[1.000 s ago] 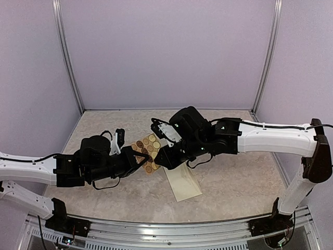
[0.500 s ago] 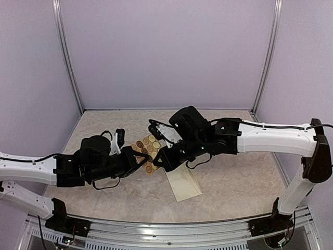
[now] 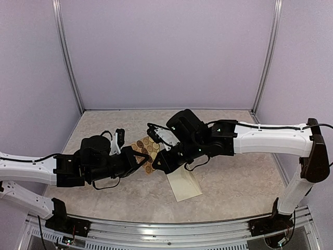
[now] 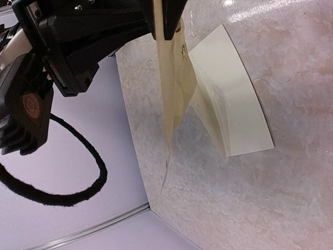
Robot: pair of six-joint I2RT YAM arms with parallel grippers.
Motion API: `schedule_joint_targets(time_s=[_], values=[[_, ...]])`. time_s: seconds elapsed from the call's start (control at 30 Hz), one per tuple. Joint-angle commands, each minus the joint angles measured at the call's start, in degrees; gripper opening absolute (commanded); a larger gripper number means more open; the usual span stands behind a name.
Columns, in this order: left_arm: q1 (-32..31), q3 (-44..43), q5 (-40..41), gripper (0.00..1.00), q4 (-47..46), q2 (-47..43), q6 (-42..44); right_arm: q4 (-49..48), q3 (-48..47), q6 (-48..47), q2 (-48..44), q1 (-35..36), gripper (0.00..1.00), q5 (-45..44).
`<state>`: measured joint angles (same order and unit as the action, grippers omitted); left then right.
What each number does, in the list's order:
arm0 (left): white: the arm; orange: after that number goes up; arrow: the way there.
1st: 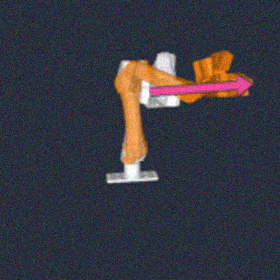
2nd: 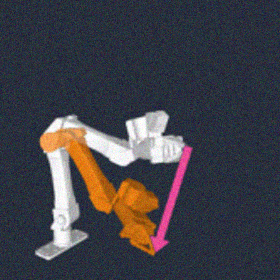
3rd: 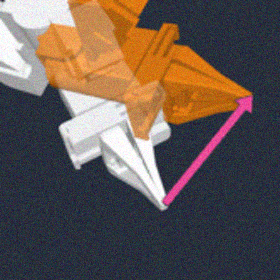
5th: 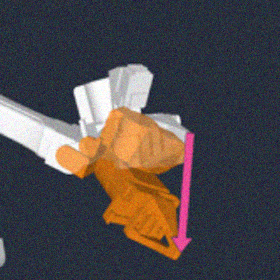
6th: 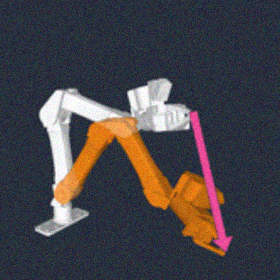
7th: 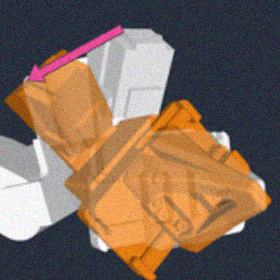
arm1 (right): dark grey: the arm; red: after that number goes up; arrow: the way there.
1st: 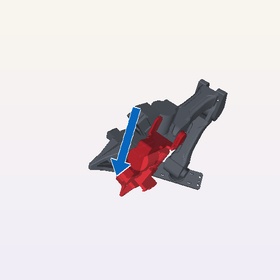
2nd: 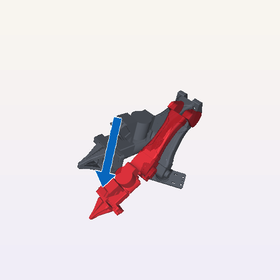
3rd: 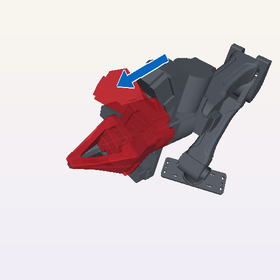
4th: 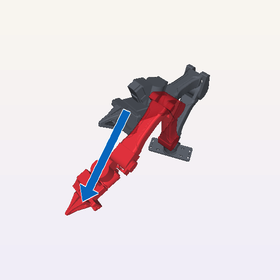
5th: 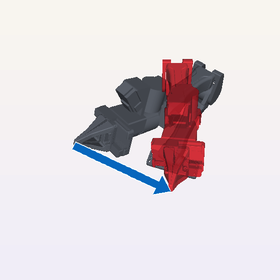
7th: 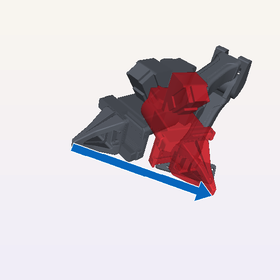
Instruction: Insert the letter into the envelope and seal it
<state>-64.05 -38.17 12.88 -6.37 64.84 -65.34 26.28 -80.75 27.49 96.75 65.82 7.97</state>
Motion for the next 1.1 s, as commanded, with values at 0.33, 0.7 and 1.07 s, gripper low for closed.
schedule_joint_targets(time_s=[0.33,0.7,1.07], values=[[0.9,1.36,1.51,0.0,1.42,-1.4,-0.05,1.51,-1.21,2.18,-1.47,0.62,0.0,-6.24],[2.32,2.81,1.99,0.0,3.16,-2.42,-0.1,3.9,-0.24,5.37,-3.41,0.53,0.0,-13.94],[12.64,10.52,-9.93,0.0,-2.36,-0.5,5.16,2.16,6.99,7.26,-9.32,-3.33,0.0,-13.84]])
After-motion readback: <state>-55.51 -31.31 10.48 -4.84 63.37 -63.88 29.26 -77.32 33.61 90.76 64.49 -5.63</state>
